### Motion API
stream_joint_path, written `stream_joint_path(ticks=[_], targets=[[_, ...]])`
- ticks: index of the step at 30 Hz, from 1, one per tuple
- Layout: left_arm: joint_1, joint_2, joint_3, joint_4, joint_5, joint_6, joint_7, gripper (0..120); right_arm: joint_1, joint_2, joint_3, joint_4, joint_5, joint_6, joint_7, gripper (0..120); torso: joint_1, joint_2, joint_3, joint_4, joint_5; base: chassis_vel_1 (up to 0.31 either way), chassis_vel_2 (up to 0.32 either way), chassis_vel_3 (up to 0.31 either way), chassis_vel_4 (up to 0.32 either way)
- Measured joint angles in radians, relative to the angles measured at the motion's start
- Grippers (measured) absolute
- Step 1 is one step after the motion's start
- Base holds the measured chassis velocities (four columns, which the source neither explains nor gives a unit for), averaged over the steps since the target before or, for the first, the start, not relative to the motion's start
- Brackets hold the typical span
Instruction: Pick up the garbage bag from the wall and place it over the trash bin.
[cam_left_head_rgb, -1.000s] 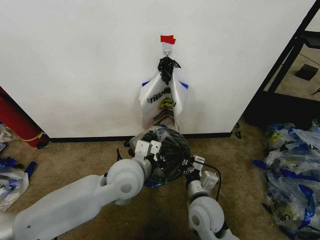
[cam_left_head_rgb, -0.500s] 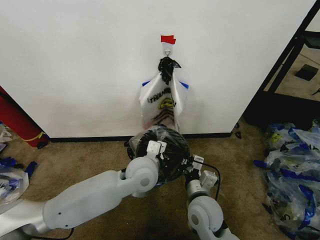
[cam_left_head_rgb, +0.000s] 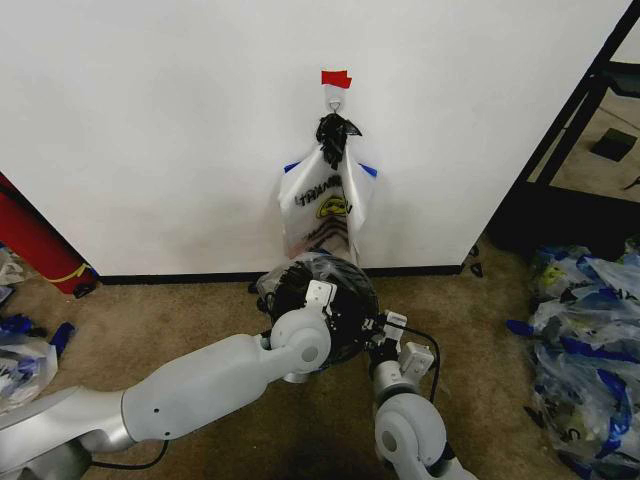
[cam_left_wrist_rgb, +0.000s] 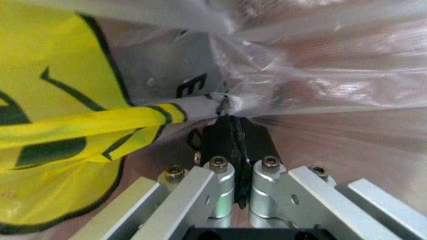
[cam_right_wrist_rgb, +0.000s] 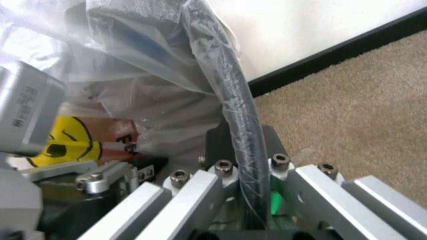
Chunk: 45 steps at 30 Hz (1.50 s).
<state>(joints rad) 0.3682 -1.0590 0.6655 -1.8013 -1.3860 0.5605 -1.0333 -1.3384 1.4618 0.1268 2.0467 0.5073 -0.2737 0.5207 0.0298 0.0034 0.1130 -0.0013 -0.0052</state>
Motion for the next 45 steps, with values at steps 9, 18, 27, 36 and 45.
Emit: stream_joint_path(ticks=[9, 18, 27, 36, 45], targets=[[-0.008, -0.025, 0.019, 0.052, 0.007, -0.001, -0.01, 0, -0.013, -0.003, -0.008, 0.01, -0.007, 0.0, -0.002, 0, 0.0, 0.0, 0.0, 0.0, 0.0, 0.0, 0.0, 0.0, 0.0], [-0.01, -0.047, 0.031, 0.101, 0.022, -0.003, -0.008, 0, -0.025, -0.004, -0.014, 0.016, -0.012, 0.0, -0.004, 0, 0.0, 0.0, 0.0, 0.0, 0.0, 0.0, 0.0, 0.0, 0.0], [0.0, -0.038, 0.023, 0.112, 0.032, -0.005, 0.002, 0, -0.03, -0.003, -0.011, 0.018, -0.004, 0.0, -0.004, 0, 0.0, 0.0, 0.0, 0.0, 0.0, 0.0, 0.0, 0.0, 0.0], [0.006, 0.041, 0.034, -0.019, 0.028, -0.015, 0.0, 0, -0.005, 0.004, 0.004, 0.009, 0.079, -0.017, 0.024, 0, 0.0, 0.0, 0.0, 0.0003, 0.0001, 0.0, 0.0, 0.0, 0.0], [0.011, 0.012, 0.032, -0.014, 0.098, -0.063, -0.005, 0, -0.016, 0.013, 0.005, 0.006, 0.085, -0.019, 0.028, 0, 0.0, 0.0, 0.0, -0.0001, 0.0, 0.0, 0.0, 0.0, 0.0]])
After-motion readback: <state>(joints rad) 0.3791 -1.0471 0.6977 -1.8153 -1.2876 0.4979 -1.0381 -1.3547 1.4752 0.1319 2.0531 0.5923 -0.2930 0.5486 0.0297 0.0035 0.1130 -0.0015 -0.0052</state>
